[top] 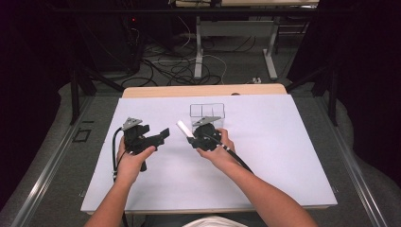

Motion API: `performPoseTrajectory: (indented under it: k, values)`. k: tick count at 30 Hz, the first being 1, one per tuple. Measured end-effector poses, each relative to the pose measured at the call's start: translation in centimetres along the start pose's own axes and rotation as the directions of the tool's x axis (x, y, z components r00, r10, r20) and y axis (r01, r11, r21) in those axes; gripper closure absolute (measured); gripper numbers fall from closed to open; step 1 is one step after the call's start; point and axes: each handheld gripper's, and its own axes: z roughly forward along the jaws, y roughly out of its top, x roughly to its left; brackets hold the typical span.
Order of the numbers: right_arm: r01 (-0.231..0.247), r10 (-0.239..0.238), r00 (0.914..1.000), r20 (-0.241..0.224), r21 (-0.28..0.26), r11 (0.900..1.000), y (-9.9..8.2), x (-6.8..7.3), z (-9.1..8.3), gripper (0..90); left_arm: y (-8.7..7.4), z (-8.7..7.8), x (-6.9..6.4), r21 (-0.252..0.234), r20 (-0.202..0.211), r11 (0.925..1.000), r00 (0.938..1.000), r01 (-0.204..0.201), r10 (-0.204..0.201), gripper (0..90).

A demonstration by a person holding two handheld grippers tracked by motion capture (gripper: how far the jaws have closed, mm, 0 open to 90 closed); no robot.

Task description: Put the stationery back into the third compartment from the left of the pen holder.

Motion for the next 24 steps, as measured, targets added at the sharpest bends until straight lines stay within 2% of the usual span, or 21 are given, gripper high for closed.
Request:
performPoseTrajectory:
  k: [3, 4, 7, 8, 9, 11, 12, 14, 16, 17, 19, 20, 21, 22, 23, 24]
  values:
    - [-0.011, 0.011, 0.9999, 0.002, -0.012, 0.9999, -0.1, -0.1, -0.5, 71.3, 0.1, -0.1, -0.2, 0.003, 0.020, 0.9996, 0.9994, 0.028, -0.028, 13.9]
    - [-0.007, 0.007, 1.0000, 0.004, -0.037, 0.9993, -0.3, -0.2, -0.7, 71.3, 0.1, -0.1, -0.4, 0.004, 0.025, 0.9992, 0.9989, 0.041, -0.041, 15.9]
    - [-0.003, 0.004, 0.9999, 0.011, -0.049, 0.9988, -0.4, -0.1, -1.1, 71.3, 0.1, 0.0, -0.7, 0.014, 0.039, 0.9992, 0.9985, 0.037, -0.037, 18.2]
    - [-0.003, 0.004, 0.9999, 0.011, -0.049, 0.9988, -0.4, -0.1, -1.1, 71.3, 0.1, 0.0, -0.9, 0.012, 0.046, 0.9988, 0.9978, 0.047, -0.047, 18.2]
    - [-0.009, 0.010, 0.9999, 0.008, -0.065, 0.9978, -0.5, -0.2, -1.2, 71.3, 0.1, 0.0, -1.0, 0.007, 0.051, 0.9987, 0.9974, 0.051, -0.051, 23.7]
    - [-0.015, 0.016, 0.9999, 0.005, -0.069, 0.9975, -0.6, -0.1, -1.4, 71.3, 0.2, 0.0, -1.1, 0.000, 0.064, 0.9984, 0.9963, 0.056, -0.056, 24.6]
    - [-0.017, 0.017, 0.9998, 0.004, -0.071, 0.9973, -0.7, -0.1, -1.5, 71.3, 0.2, -0.1, -1.2, -0.001, 0.076, 0.9979, 0.9950, 0.065, -0.064, 24.7]
    - [0.010, -0.010, 0.9999, 0.009, -0.088, 0.9961, -1.0, -0.1, -2.1, 71.3, 0.3, 0.0, -1.4, -0.001, 0.105, 0.9960, 0.9905, 0.090, -0.089, 24.9]
    - [0.016, -0.015, 0.9998, 0.012, -0.076, 0.9970, -1.0, -0.1, -2.4, 71.3, 0.3, -0.1, -1.6, 0.010, 0.114, 0.9956, 0.9891, 0.093, -0.094, 25.0]
    - [0.022, -0.021, 0.9997, 0.013, -0.096, 0.9952, -1.2, -0.2, -2.9, 71.3, 0.4, 0.0, -1.8, 0.015, 0.119, 0.9956, 0.9885, 0.093, -0.094, 25.4]
    - [0.015, -0.014, 0.9998, 0.012, -0.102, 0.9947, -1.3, -0.3, -3.2, 71.3, 0.5, 0.0, -2.0, 0.020, 0.134, 0.9938, 0.9847, 0.109, -0.111, 25.6]
    - [0.011, -0.010, 0.9999, 0.007, -0.094, 0.9955, -1.3, -0.4, -3.6, 71.3, 0.5, 0.0, -2.1, 0.025, 0.142, 0.9926, 0.9824, 0.118, -0.121, 27.2]
    - [-0.001, 0.002, 1.0000, 0.006, -0.112, 0.9937, -1.5, -0.6, -4.2, 71.3, 0.6, 0.0, -2.2, 0.031, 0.149, 0.9917, 0.9806, 0.125, -0.128, 31.1]
    - [-0.001, 0.002, 1.0000, 0.006, -0.112, 0.9937, -1.5, -0.6, -4.2, 71.3, 0.6, 0.1, -2.4, 0.031, 0.153, 0.9903, 0.9785, 0.135, -0.138, 31.1]
    - [-0.004, 0.005, 1.0000, 0.006, -0.119, 0.9928, -1.7, -0.8, -4.7, 71.3, 0.6, 0.1, -2.5, 0.034, 0.157, 0.9890, 0.9765, 0.144, -0.147, 37.6]
    - [-0.008, 0.009, 0.9999, 0.010, -0.133, 0.9911, -1.8, -0.9, -4.8, 71.3, 0.6, 0.2, -2.7, 0.038, 0.171, 0.9863, 0.9713, 0.161, -0.165, 38.3]
